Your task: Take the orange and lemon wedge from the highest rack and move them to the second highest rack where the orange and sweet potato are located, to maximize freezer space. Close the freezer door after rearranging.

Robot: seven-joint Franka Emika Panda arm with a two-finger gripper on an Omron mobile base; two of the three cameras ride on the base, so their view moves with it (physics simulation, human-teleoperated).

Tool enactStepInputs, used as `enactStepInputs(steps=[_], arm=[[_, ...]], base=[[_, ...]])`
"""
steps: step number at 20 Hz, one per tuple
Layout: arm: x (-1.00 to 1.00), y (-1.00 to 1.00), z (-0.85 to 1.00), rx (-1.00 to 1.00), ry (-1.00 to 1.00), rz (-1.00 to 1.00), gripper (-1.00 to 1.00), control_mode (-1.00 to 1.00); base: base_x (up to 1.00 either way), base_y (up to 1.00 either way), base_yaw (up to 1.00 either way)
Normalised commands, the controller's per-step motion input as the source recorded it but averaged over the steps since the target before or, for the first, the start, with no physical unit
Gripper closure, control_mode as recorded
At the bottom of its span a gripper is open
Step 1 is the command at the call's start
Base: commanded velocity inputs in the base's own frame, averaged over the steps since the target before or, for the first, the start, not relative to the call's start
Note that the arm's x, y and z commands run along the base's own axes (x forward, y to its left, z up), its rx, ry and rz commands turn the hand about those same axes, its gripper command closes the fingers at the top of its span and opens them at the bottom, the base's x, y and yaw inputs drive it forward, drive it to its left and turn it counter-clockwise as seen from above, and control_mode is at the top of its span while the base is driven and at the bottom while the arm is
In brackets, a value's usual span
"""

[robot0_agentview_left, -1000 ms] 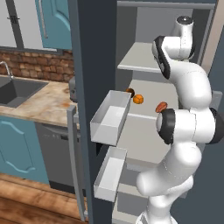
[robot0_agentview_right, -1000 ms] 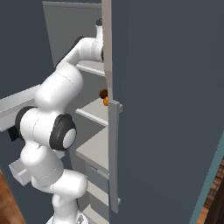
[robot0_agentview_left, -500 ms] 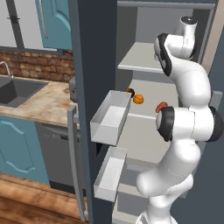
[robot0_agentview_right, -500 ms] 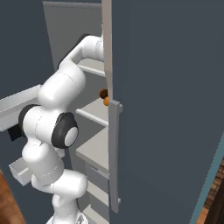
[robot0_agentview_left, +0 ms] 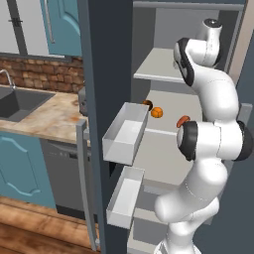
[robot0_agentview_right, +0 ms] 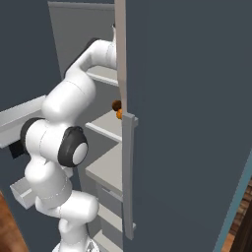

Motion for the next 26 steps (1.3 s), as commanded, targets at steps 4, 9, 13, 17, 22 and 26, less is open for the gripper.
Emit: enactStepInputs(steps=[4, 9, 13, 17, 22, 26], arm=[[0.0, 0.0, -0.28, 0.0, -0.06, 0.0, 1.0, -1.0], [0.0, 0.12, -0.21, 0.0, -0.12, 0.0, 1.0, -1.0], [-0.12, 0.24, -0.1, 0.0, -0.14, 0.0, 1.0, -1.0], [-0.32, 0.35, -0.02, 0.0, -0.13, 0.0, 1.0, -1.0], [-0.46, 0.4, 0.0, 0.0, -0.01, 0.0, 1.0, -1.0], [-0.66, 0.3, 0.01, 0.0, 0.0, 0.0, 1.0, -1.0]], base=[[0.0, 0.0, 0.0], [0.0, 0.0, 0.0], [0.0, 0.0, 0.0], [0.0, 0.0, 0.0], [0.0, 0.0, 0.0], [0.0, 0.0, 0.0]])
